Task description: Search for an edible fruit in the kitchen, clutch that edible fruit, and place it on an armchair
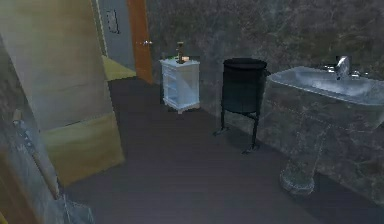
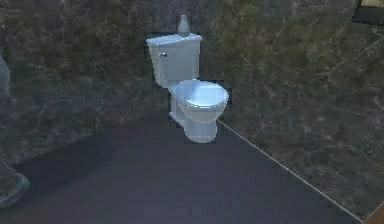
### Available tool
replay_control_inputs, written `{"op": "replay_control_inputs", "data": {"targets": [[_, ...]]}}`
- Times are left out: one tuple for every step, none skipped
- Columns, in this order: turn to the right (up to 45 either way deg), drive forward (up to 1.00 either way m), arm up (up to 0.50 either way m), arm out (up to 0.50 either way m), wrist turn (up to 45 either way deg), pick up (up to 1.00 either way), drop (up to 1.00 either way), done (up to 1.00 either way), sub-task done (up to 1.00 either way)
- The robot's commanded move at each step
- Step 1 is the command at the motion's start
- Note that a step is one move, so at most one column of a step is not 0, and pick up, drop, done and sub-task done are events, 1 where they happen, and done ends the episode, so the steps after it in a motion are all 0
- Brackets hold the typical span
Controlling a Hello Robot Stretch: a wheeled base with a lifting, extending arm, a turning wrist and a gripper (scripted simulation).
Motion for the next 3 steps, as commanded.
{"op": "replay_control_inputs", "data": {"targets": [[0.0,0.25,0.00,0.00,0.0,0.00,0.00,0.00,0.00],[-6.0,0.00,0.00,0.00,0.0,0.00,0.00,0.00,0.00],[0.0,1.00,0.00,0.00,0.0,0.00,0.00,0.00,0.00]]}}
